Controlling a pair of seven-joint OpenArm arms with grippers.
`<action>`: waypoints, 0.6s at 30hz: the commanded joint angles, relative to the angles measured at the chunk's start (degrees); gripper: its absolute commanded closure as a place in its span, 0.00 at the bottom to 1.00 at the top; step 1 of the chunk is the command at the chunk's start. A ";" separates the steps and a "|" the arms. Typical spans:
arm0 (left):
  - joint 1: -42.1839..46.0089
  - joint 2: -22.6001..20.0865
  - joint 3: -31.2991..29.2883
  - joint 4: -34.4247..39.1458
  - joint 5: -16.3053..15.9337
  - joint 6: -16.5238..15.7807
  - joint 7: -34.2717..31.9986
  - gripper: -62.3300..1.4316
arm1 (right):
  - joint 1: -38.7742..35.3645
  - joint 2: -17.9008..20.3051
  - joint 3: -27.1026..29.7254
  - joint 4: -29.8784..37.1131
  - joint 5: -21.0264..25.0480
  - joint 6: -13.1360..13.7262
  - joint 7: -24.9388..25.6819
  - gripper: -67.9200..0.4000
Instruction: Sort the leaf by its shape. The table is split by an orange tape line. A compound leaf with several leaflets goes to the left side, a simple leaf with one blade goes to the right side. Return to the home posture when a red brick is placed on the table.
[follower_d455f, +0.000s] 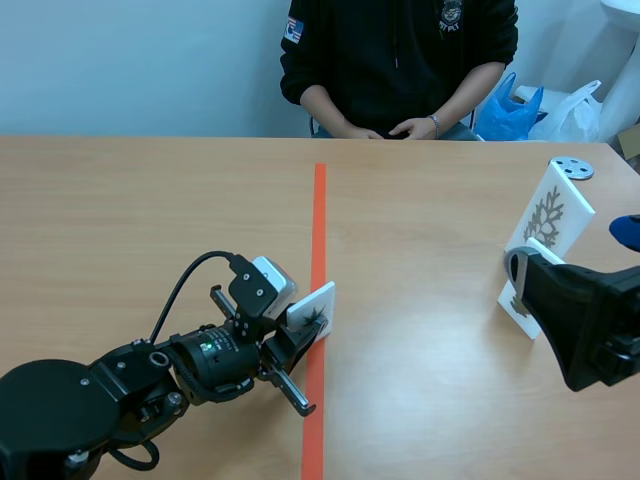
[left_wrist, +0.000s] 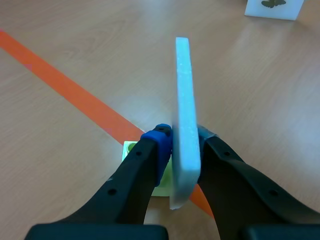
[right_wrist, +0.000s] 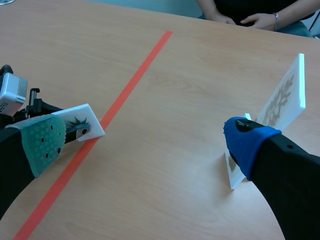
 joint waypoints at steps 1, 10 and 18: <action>-0.52 0.04 -0.44 0.90 -2.29 0.04 -0.57 0.87 | 0.79 0.13 0.11 0.57 1.03 0.04 0.92 0.00; -0.52 -2.49 -3.87 10.51 -11.04 -0.35 5.90 0.87 | 0.81 0.13 0.11 0.57 1.03 0.04 1.14 0.00; -0.52 -4.66 -16.06 17.27 -20.35 0.63 13.46 0.87 | 0.83 0.15 0.11 0.57 1.03 0.04 1.55 0.00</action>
